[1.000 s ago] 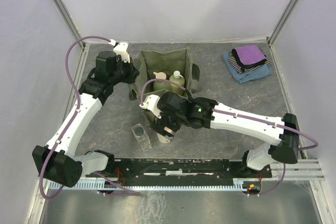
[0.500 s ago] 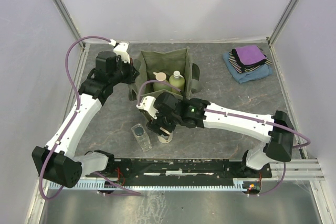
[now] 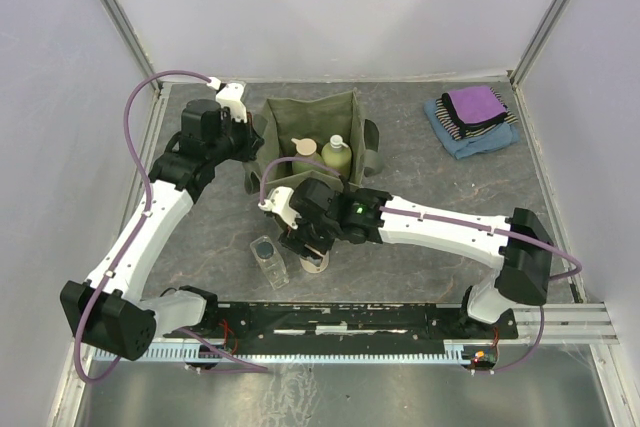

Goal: Place the personal care products into the canvas bag

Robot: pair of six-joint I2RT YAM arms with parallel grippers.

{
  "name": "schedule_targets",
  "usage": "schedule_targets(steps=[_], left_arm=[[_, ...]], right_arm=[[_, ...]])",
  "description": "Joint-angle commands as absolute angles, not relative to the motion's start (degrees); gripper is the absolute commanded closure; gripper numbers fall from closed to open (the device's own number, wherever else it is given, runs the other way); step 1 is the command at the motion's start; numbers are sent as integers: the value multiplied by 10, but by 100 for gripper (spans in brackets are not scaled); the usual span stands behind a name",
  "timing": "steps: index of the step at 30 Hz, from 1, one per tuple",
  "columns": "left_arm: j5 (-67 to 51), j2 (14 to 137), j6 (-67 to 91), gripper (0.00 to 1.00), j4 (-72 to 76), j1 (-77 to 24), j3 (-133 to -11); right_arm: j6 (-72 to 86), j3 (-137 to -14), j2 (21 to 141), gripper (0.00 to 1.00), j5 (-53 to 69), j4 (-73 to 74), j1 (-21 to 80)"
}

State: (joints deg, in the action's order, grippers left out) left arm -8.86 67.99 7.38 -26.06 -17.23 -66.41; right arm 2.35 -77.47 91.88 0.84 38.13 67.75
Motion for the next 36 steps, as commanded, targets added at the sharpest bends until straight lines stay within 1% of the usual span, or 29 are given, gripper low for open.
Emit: schedule_targets(steps=[1, 5, 10, 16, 20, 23, 24, 27, 33, 36], left_arm=[[-80, 663, 51, 97, -267, -173, -660], [-80, 664, 51, 97, -267, -173, -658], [-80, 664, 51, 97, -266, -173, -657], [-80, 664, 51, 97, -265, -173, -654], [-80, 664, 54, 97, -264, -173, -653], [-78, 662, 54, 97, -264, -173, -653], [-78, 662, 54, 97, -264, -173, -652], [-78, 664, 54, 97, -264, -173, -651], [-78, 667, 51, 97, -264, -174, -656], [-78, 668, 51, 97, -264, -173, -657]], right_arm=[[30, -771, 930, 26, 15, 378, 680], [29, -770, 935, 30, 13, 379, 680], [26, -772, 937, 44, 2, 383, 679], [23, -776, 935, 68, -9, 391, 679], [25, -793, 916, 89, -25, 407, 679], [28, -831, 893, 97, -36, 446, 679], [29, -848, 884, 99, -37, 461, 679], [37, -908, 864, 100, -26, 516, 676], [38, -1105, 877, 100, 14, 679, 672], [38, -1196, 876, 100, 10, 710, 669]])
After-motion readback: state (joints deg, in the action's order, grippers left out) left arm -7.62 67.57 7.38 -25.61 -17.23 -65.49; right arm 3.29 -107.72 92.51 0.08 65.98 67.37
